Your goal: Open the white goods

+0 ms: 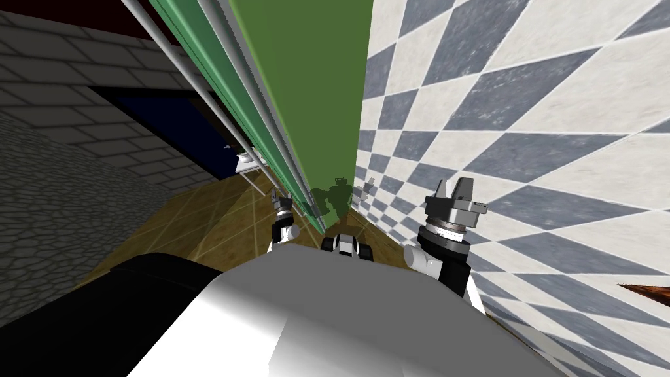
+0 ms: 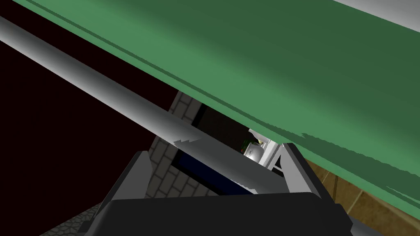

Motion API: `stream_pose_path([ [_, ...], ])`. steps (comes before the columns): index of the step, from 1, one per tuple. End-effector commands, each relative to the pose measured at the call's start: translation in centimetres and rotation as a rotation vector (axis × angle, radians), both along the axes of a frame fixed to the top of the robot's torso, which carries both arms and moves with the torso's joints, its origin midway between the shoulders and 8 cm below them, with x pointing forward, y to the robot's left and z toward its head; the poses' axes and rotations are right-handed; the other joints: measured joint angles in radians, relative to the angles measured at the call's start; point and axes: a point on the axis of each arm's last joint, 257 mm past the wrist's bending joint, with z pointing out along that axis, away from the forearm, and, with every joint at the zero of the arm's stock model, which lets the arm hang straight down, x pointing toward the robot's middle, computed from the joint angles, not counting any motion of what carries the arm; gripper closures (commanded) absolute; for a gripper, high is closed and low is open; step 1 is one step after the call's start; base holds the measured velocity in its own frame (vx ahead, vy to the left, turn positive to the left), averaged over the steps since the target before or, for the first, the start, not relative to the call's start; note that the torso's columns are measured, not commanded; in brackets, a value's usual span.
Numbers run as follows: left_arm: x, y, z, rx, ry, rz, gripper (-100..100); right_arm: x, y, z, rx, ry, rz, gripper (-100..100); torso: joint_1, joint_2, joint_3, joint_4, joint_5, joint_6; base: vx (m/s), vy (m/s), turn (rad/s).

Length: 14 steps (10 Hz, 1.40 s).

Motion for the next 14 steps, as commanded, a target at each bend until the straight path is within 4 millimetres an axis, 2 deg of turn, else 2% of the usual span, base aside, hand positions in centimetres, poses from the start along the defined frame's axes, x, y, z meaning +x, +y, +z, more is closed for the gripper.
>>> stream_pose_path([
  [1, -0.1, -0.1, -0.5, -0.027, -0.002, 0.009, -100, 0.0, 0.0, 0.0, 0.0, 0.0, 0.0, 0, -0.001, 0.001, 0.001, 0.001, -0.001, 0.0, 0.012, -0.016, 0.002],
  [5, -0.4, 0.2, 1.4, -0.023, -0.002, 0.006, -100, 0.0, 0.0, 0.0, 0.0, 0.0, 0.0, 0, -0.002, -0.007, -0.006, 0.006, -0.009, 0.003, 0.04, -0.004, 0.016],
  [6, -0.5, 0.1, -0.4, -0.041, 0.029, 0.007, -100, 0.0, 0.0, 0.0, 0.0, 0.0, 0.0, 0, -0.002, -0.01, -0.008, 0.007, -0.01, 0.005, 0.001, -0.017, 0.015],
  [7, -0.2, 0.0, 0.4, -0.026, -0.002, 0.008, 100, 0.0, 0.0, 0.0, 0.0, 0.0, 0.0, 0, -0.003, -0.007, -0.006, 0.003, -0.007, 0.004, -0.03, -0.006, -0.038],
  [10, -0.2, -0.1, -0.8, -0.036, 0.012, 0.009, 100, 0.0, 0.0, 0.0, 0.0, 0.0, 0.0, 0, -0.008, 0.003, 0.0, 0.005, -0.007, 0.002, -0.039, 0.011, -0.013],
  [11, 0.2, -0.5, -0.7, -0.035, 0.009, -0.017, 100, 0.0, 0.0, 0.0, 0.0, 0.0, 0.0, 0, -0.01, 0.003, 0.001, 0.004, -0.006, 0.001, -0.099, 0.126, -0.059],
  [13, 0.7, -1.0, -0.5, -0.036, 0.008, -0.044, 100, 0.0, 0.0, 0.0, 0.0, 0.0, 0.0, 0, 0.006, 0.004, -0.001, 0.007, -0.007, 0.001, -0.177, 0.263, -0.093],
  [14, 1.2, -1.5, -0.3, -0.036, 0.008, -0.07, 100, 0.0, 0.0, 0.0, 0.0, 0.0, 0.0, 0, 0.003, 0.0, -0.003, 0.006, -0.008, 0.001, -0.212, 0.26, -0.053],
])
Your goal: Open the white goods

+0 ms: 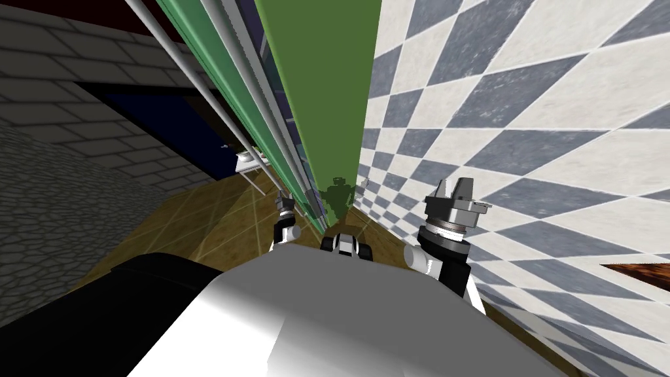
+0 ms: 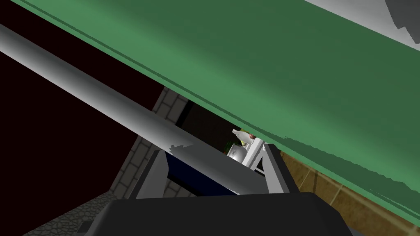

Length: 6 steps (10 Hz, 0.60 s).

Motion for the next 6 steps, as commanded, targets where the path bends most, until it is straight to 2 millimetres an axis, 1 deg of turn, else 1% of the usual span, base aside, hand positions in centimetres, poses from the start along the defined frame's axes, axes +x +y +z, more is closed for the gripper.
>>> stream_pose_path([
  [1, 1.0, -0.9, 1.2, 0.013, -0.018, -0.055, 100, 0.0, 0.0, 0.0, 0.0, 0.0, 0.0, 0, -0.006, -0.002, 0.0, -0.001, 0.0, 0.001, -0.179, 0.332, -0.091],
  [2, 1.4, -1.4, 1.4, 0.012, -0.018, -0.081, 100, 0.0, 0.0, 0.0, 0.0, 0.0, 0.0, 0, -0.005, -0.007, -0.003, 0.0, -0.002, 0.004, -0.165, 0.338, -0.094],
  [3, 1.4, -1.4, 1.4, 0.012, -0.018, -0.081, 100, 0.0, 0.0, 0.0, 0.0, 0.0, 0.0, 0, -0.006, -0.013, -0.008, -0.001, -0.004, 0.007, -0.17, 0.234, -0.048],
  [4, 1.9, -1.9, 1.5, 0.011, -0.017, -0.107, 100, 0.0, 0.0, 0.0, 0.0, 0.0, 0.0, 0, -0.013, -0.016, -0.009, -0.003, -0.004, 0.007, -0.169, 0.237, -0.074],
  [6, 2.7, -3.0, 1.7, 0.009, -0.014, -0.159, 100, 0.0, 0.0, 0.0, 0.0, 0.0, 0.0, 0, -0.01, -0.01, -0.007, -0.002, -0.004, 0.007, -0.196, 0.298, -0.125],
])
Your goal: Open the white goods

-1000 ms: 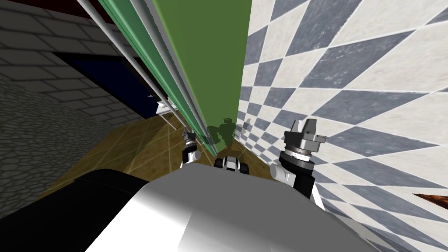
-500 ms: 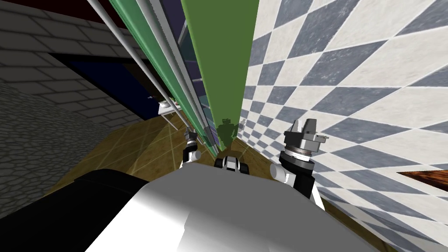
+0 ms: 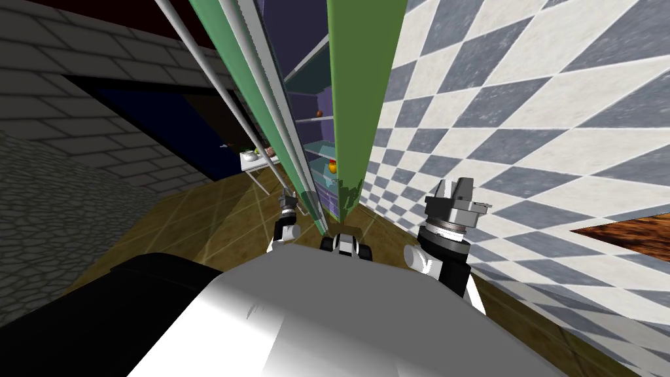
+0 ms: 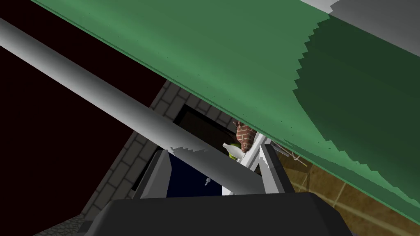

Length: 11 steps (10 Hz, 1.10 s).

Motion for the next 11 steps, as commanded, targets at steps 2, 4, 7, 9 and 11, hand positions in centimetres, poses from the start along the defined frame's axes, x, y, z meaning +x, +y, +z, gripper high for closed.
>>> stream_pose_path([
  [2, 1.1, -1.5, 1.5, 0.012, -0.018, -0.072, 100, 0.0, 0.0, 0.0, 0.0, 0.0, 0.0, 0, -0.006, 0.002, 0.002, 0.0, 0.0, -0.002, -0.17, 0.238, -0.056],
  [4, 1.0, -1.7, 0.8, -0.002, -0.001, -0.08, 100, 0.0, 0.0, 0.0, 0.0, 0.0, 0.0, 0, -0.004, 0.011, 0.007, 0.001, 0.0, -0.004, -0.14, 0.222, -0.081],
  [7, 1.8, -3.0, 1.0, -0.002, -0.005, -0.128, 100, 0.0, 0.0, 0.0, 0.0, 0.0, 0.0, 0, 0.006, 0.005, 0.004, -0.001, 0.005, -0.001, -0.118, 0.279, -0.118],
  [9, 2.5, -4.2, 1.1, 0.0, -0.007, -0.173, 100, 0.0, 0.0, 0.0, 0.0, 0.0, 0.0, 0, 0.002, 0.002, 0.003, -0.001, 0.005, -0.003, -0.143, 0.33, -0.141],
  [11, 2.9, -4.8, 1.1, 0.001, -0.008, -0.195, 100, 0.0, 0.0, 0.0, 0.0, 0.001, 0.0, 0, -0.005, -0.003, 0.0, -0.001, 0.003, -0.001, -0.068, 0.252, -0.066],
])
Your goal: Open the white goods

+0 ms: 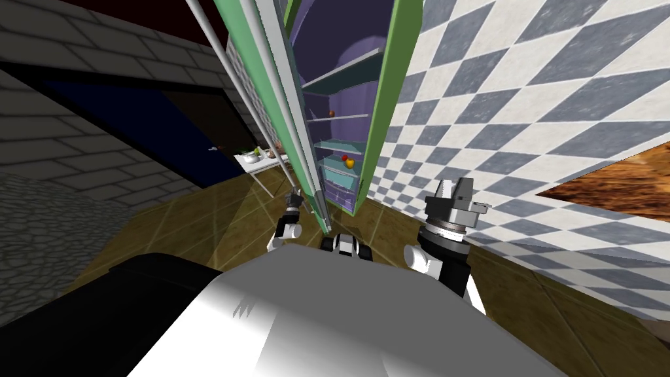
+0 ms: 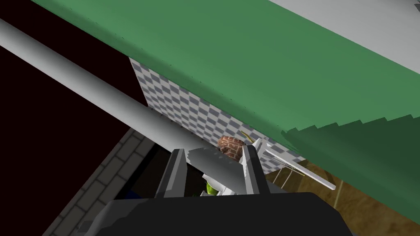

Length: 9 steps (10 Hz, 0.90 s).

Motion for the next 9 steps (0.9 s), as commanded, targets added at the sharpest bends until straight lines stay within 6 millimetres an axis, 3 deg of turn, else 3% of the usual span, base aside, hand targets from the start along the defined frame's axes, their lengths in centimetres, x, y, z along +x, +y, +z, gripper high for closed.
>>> stream_pose_path([
  [1, 0.9, -1.3, 1.0, 0.009, -0.022, -0.051, 100, 0.0, 0.0, 0.0, 0.0, 0.0, 0.0, 0, 0.0, -0.003, -0.002, -0.001, -0.001, 0.003, -0.157, 0.343, -0.157],
  [3, 1.2, -1.9, 1.0, 0.01, -0.022, -0.073, 100, 0.0, 0.0, 0.0, 0.0, 0.0, 0.0, 0, 0.002, 0.0, -0.001, 0.0, 0.0, 0.001, -0.107, 0.278, -0.103],
  [6, 2.0, -3.7, 1.0, 0.014, -0.021, -0.138, 100, 0.0, 0.0, 0.0, 0.0, 0.0, 0.0, 0, 0.008, 0.007, 0.003, 0.002, 0.001, 0.0, -0.195, 0.412, -0.203],
  [7, 1.6, -3.3, 0.4, 0.008, -0.007, -0.124, 100, 0.0, 0.0, 0.0, 0.0, 0.0, 0.0, 0, 0.005, 0.011, 0.006, 0.001, 0.002, -0.004, -0.097, 0.2, -0.051],
  [8, 1.7, -3.1, -0.9, -0.007, 0.009, -0.114, -100, 0.0, 0.0, 0.0, 0.0, 0.0, 0.0, 0, -0.008, 0.009, 0.006, -0.001, 0.001, -0.006, -0.012, 0.054, 0.044],
  [9, 1.7, -3.0, -1.4, -0.011, 0.014, -0.109, -100, 0.0, 0.0, 0.0, 0.0, 0.0, 0.0, 0, -0.012, 0.007, 0.005, -0.004, 0.001, -0.003, 0.003, 0.02, 0.029],
])
